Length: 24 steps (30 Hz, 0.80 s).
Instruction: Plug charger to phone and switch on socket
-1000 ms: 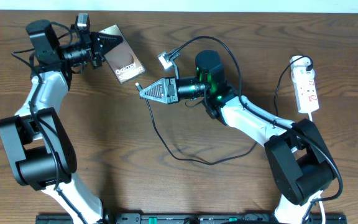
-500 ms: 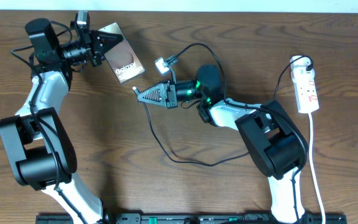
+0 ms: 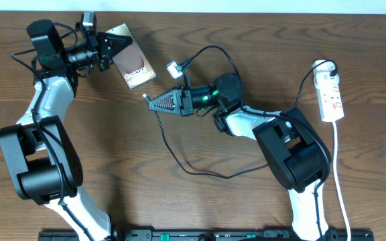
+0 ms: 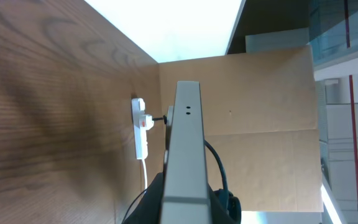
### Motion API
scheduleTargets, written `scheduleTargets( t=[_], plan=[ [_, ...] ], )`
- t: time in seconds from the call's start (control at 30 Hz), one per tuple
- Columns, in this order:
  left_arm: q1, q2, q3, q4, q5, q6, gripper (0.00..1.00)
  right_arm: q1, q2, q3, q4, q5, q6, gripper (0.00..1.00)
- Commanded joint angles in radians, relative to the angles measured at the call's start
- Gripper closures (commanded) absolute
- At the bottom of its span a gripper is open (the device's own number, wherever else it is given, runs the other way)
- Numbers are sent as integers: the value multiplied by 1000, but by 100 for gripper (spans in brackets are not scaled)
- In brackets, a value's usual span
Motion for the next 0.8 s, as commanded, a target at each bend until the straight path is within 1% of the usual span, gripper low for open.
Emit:
scheduleTargets(
  t=[0.0,0.3,0.43,0.63,0.77],
  plan=[
    [-4,1,10,13,12,-10,93,3,0,7,23,35,-15,99],
    [-4,1,10,13,9,-10,93,-12,0,7,30,52,-18,99],
    [-4,1,10,13,8,-13,93,-22,0,7,29,103,-3,99],
    [-6,1,10,12,-6,-13,93,-19,0,7,-52,143,11,99],
    [-6,1,10,12,-7,-13,93,-13,0,8,-47,144,12,99]
  ],
)
